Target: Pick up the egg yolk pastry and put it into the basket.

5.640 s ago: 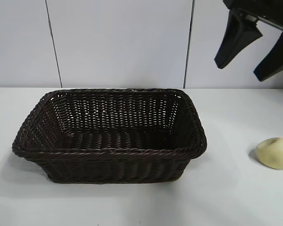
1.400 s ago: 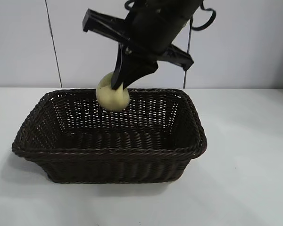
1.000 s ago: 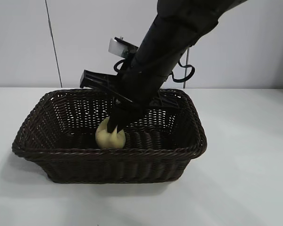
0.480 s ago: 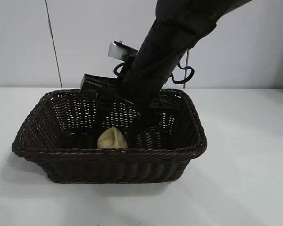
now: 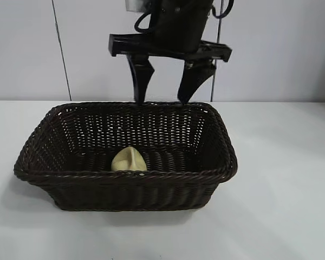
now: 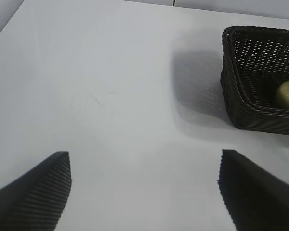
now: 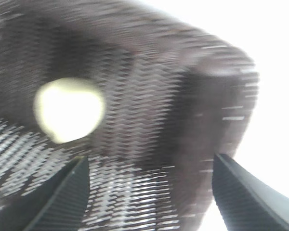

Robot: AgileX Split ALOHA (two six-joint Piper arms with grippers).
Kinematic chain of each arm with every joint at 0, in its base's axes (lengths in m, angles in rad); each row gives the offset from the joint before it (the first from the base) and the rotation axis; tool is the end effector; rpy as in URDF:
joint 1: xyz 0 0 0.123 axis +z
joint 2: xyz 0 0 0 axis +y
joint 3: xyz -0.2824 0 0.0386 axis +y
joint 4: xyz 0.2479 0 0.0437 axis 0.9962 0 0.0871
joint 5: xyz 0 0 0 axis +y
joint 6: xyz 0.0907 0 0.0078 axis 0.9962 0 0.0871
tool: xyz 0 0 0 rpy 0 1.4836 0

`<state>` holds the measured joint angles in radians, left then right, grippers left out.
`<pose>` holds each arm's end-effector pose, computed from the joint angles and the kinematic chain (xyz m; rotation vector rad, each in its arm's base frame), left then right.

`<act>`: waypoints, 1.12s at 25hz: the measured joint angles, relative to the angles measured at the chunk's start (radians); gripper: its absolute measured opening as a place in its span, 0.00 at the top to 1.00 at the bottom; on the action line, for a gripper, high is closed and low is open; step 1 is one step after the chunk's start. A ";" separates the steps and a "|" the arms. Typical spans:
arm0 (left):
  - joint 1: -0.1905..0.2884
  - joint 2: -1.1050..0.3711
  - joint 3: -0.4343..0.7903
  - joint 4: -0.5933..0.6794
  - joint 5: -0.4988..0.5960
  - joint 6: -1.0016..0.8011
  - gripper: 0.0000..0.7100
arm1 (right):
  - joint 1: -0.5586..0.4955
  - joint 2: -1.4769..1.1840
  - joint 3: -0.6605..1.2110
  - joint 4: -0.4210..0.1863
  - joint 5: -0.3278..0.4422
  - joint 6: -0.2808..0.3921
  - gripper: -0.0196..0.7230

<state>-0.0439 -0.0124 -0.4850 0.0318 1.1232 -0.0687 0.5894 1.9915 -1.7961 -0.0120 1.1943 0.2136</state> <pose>-0.0077 0.0030 0.2680 -0.0288 2.1089 -0.0289 0.3549 0.2361 0.2719 -0.5434 2.8353 0.1366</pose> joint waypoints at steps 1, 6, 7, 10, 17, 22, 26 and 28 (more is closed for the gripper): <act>0.000 0.000 0.000 0.000 0.000 0.000 0.15 | -0.010 0.000 -0.003 -0.009 0.013 0.000 0.28; 0.000 0.000 0.000 0.000 0.000 0.000 0.15 | -0.101 0.000 -0.003 -0.014 0.029 -0.017 0.28; 0.000 0.000 0.000 0.000 0.000 0.000 0.15 | -0.129 0.000 -0.003 -0.015 0.031 -0.023 0.28; 0.000 0.000 0.000 0.000 0.000 0.000 0.15 | -0.218 0.000 -0.003 -0.027 0.034 -0.048 0.28; 0.000 0.000 0.000 0.000 0.000 0.000 0.15 | -0.442 0.000 -0.003 -0.056 0.035 -0.095 0.28; 0.000 0.000 0.000 0.000 0.000 0.000 0.15 | -0.579 0.000 -0.003 -0.059 0.036 -0.131 0.28; 0.000 0.000 0.000 0.000 0.000 0.000 0.15 | -0.642 -0.002 0.001 -0.041 0.036 -0.144 0.28; 0.000 0.000 0.000 0.000 0.000 0.000 0.15 | -0.643 -0.014 0.028 -0.028 0.036 -0.167 0.28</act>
<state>-0.0439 -0.0124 -0.4850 0.0318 1.1232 -0.0687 -0.0540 1.9774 -1.7685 -0.0398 1.2303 0.0464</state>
